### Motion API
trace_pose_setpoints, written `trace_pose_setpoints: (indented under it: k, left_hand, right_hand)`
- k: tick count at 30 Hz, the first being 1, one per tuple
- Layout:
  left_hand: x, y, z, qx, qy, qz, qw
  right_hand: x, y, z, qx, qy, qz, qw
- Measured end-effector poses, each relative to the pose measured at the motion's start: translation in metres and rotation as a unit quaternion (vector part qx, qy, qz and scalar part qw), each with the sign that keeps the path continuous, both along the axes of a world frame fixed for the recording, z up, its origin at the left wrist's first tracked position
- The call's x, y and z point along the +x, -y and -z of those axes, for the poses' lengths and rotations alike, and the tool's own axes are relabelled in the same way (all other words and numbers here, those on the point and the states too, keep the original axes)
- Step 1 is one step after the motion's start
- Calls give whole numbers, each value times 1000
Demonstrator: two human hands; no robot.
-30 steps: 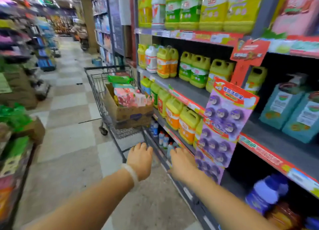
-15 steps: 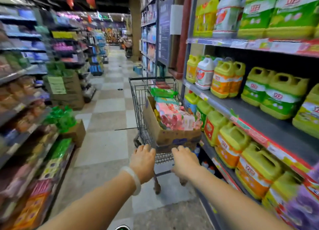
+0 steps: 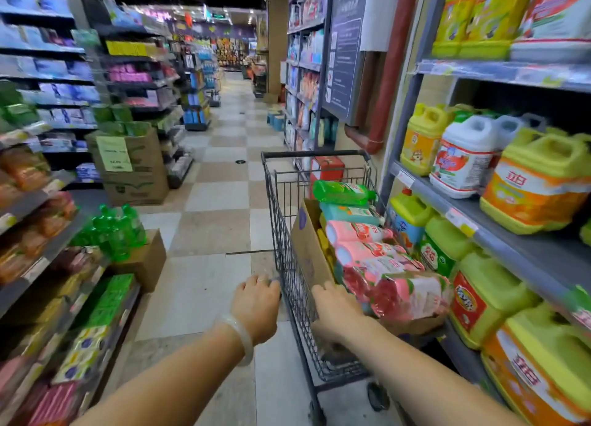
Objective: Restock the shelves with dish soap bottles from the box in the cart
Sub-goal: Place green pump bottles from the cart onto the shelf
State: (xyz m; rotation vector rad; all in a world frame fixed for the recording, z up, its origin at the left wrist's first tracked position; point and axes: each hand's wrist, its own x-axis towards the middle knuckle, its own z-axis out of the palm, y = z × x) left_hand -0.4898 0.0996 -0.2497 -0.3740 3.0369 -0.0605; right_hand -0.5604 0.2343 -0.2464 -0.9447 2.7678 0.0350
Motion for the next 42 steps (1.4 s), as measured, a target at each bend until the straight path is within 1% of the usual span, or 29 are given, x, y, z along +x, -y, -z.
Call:
trace_pose_setpoints:
  k: [4,7,9,11,14,19,21,25,29,33,35,37,39,40,42]
  left_hand:
    - [-86,60,2,2,-5,36,999]
    - [-151,104,-8,17,-13,69,997]
    - [-194,129,-19,8,-13,89,996]
    - [-232,144,-22,-4,-1,108,994]
    - [-286,154,-9,0,4,150,989]
    - [-379,169,13,-2,36,211,977]
    - [-420,177,20,16,36,216,976]
    - [-502,187,23,59,54,234,969]
    - [-575,186,22,78,60,266,959]
    - [-634,177,24,93,98,293,946]
    - [-662,171,26,125,119,297,939]
    - [-685,166,29,175,159,303,923]
    - [-706,161,36,218,223,315,896]
    - [-715,158,38,227,259,324,881]
    - [-730,156,45,250,320,342,847]
  right_hand:
    - [-79,57,6,-10,13,51,999]
    - [-138,96,0,-23,15,92,995]
    - [-173,119,-5,-48,22,123,991]
    - [-200,135,-6,-52,33,149,987]
    - [-240,142,5,-41,51,175,982]
    - [-329,140,22,-29,71,242,967]
    - [-367,141,29,-52,85,276,956]
    - [-431,141,43,-109,125,351,922]
    - [-473,143,47,-166,160,421,877]
    - [-500,142,44,-231,186,494,818]
    - [-512,144,40,-289,188,537,770]
    - [-524,148,41,-363,200,569,711]
    - [-533,155,46,-419,206,599,650]
    - [-540,157,52,-430,207,619,624]
    - [-552,161,61,-440,218,645,585]
